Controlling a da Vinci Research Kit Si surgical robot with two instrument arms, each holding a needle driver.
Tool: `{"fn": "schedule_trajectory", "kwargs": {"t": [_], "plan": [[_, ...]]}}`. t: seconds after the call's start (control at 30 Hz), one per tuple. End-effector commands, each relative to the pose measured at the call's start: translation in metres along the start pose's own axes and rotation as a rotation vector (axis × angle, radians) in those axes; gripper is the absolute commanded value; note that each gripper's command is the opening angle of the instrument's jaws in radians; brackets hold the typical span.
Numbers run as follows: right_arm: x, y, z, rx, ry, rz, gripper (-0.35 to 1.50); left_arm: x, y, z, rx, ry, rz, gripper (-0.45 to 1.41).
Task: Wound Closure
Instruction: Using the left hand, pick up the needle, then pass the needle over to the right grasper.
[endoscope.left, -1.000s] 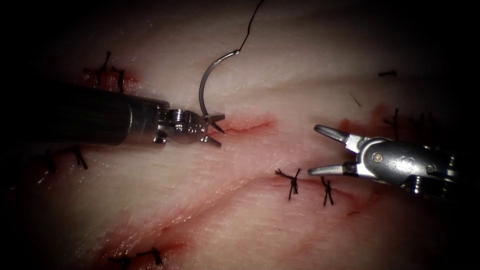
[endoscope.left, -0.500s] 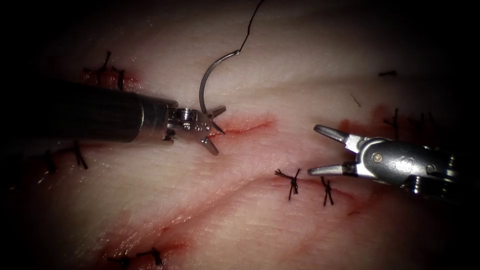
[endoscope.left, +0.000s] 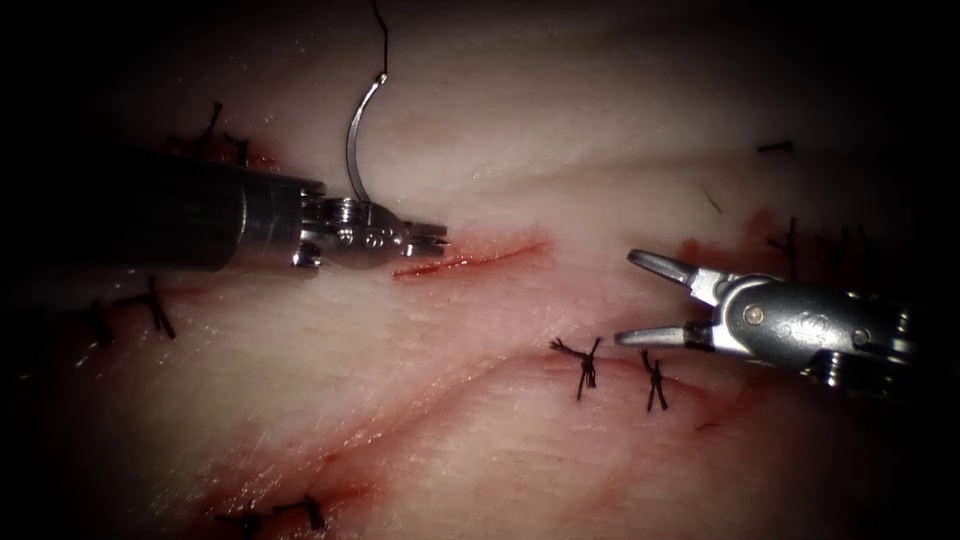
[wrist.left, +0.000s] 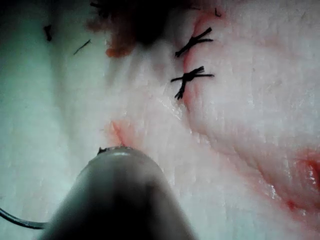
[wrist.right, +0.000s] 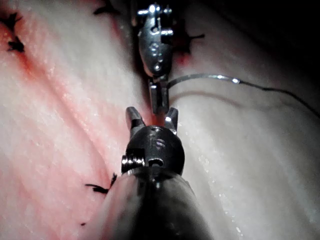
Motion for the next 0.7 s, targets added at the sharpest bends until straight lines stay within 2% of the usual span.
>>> {"fn": "schedule_trajectory", "kwargs": {"t": [0.03,0.17,0.3,0.37,0.4,0.47,0.6,0.7], "plan": [[0.0004,0.0005,0.0010,-0.003,0.004,0.021,0.51,0.0007,-0.0004,-0.0001,-0.007,0.026,0.004,-0.45],[0.0003,0.0007,0.0012,-0.009,0.010,0.071,0.46,0.0023,-0.0009,-0.0033,-0.009,0.120,0.014,-0.45],[0.0000,0.0012,0.0012,-0.016,0.013,0.157,0.47,0.0038,-0.0007,-0.0051,-0.008,0.237,0.020,-0.45],[-0.0001,0.0014,0.0013,-0.020,0.018,0.194,0.56,0.0044,-0.0001,-0.0056,-0.006,0.321,0.023,-0.45],[-0.0002,0.0017,0.0014,-0.025,0.023,0.232,0.69,0.0048,0.0005,-0.0059,-0.006,0.388,0.036,-0.45],[-0.0003,0.0019,0.0014,-0.029,0.028,0.306,0.78,0.0052,0.0015,-0.0063,-0.008,0.447,0.057,-0.45],[-0.0005,0.0024,0.0015,-0.035,0.040,0.430,0.76,0.0062,0.0035,-0.0072,-0.018,0.537,0.088,-0.45],[-0.0006,0.0026,0.0017,-0.037,0.041,0.497,0.86,0.0072,0.0051,-0.0078,-0.019,0.593,0.116,-0.45]]}}
